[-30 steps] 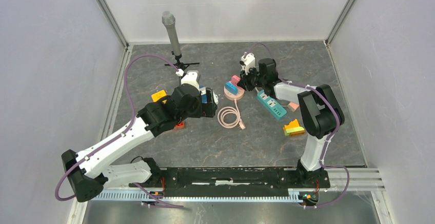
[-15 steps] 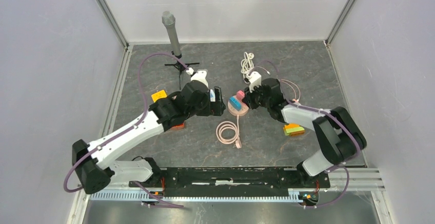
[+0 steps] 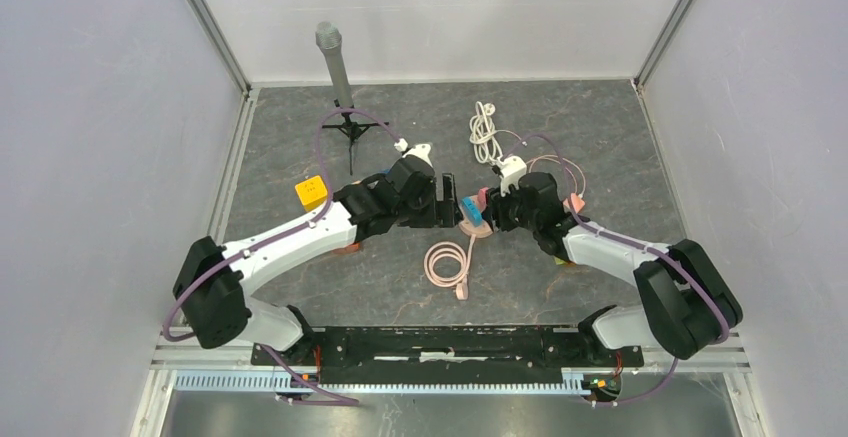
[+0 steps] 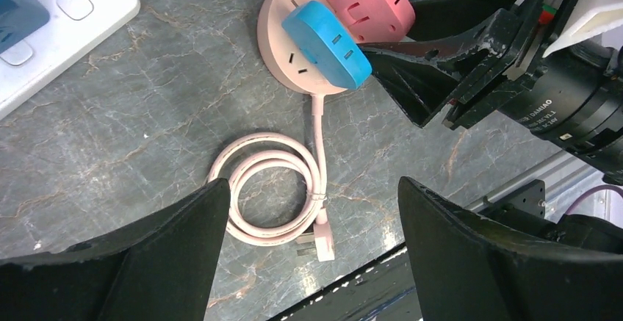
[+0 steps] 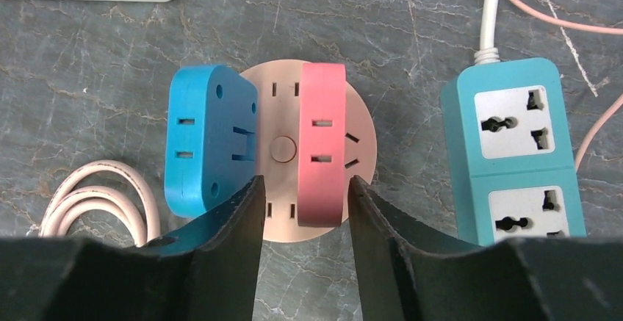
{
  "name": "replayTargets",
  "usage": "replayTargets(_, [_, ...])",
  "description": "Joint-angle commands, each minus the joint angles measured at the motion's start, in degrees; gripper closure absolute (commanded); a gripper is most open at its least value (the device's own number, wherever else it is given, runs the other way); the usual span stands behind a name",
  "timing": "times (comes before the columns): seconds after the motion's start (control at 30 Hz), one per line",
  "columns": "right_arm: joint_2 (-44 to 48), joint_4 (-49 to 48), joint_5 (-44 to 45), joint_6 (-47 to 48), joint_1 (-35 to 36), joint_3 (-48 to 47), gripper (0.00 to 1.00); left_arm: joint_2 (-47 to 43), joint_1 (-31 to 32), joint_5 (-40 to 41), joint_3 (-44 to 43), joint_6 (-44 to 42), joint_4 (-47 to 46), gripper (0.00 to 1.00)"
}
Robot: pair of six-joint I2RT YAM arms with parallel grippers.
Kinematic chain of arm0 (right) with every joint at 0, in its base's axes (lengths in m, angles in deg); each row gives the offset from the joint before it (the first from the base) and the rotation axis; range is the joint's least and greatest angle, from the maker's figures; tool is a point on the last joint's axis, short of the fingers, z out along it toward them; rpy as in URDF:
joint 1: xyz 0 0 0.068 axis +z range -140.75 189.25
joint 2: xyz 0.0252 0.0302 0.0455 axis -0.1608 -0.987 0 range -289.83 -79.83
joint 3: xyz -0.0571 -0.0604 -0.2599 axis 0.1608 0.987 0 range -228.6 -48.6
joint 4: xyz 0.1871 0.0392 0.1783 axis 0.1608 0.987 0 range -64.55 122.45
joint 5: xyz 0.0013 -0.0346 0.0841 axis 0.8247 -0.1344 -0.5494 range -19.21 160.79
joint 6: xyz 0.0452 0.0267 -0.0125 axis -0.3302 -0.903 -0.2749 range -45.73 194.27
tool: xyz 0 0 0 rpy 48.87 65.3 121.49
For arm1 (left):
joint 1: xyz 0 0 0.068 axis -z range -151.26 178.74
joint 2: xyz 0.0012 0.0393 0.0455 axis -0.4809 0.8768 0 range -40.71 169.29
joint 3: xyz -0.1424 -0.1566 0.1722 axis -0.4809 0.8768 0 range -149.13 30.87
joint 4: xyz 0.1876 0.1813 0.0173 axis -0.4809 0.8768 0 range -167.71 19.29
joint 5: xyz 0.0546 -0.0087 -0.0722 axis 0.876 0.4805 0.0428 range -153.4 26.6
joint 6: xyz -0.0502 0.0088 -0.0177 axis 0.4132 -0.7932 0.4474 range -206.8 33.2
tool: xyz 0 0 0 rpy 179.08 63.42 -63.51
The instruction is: Pull the plug off the socket
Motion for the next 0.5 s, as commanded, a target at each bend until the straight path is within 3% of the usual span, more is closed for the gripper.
replayTargets(0.0, [-1.3, 3.4, 3.3, 1.8, 0.2, -5.0, 0.49, 1.8, -0.1, -1.1, -1.4, 1.4, -4.0, 0.1])
replayTargets(0.13, [-2.2, 3.0, 3.5, 3.1, 0.2, -6.2, 0.56, 4.0, -0.2, -2.4, -1.4, 2.4, -5.8, 0.1])
replayTargets(0.3, [-1.2, 4.6, 1.9, 4.2, 0.2, -7.1, 0.85, 7.1, -0.1, -4.2, -2.5, 2.7, -7.3, 0.1])
replayTargets(0.47, [1.0, 4.3, 0.3, 1.4, 0.1, -5.9, 1.0, 9.3, -0.2, -8.4, -3.2, 0.9, -8.5, 0.15])
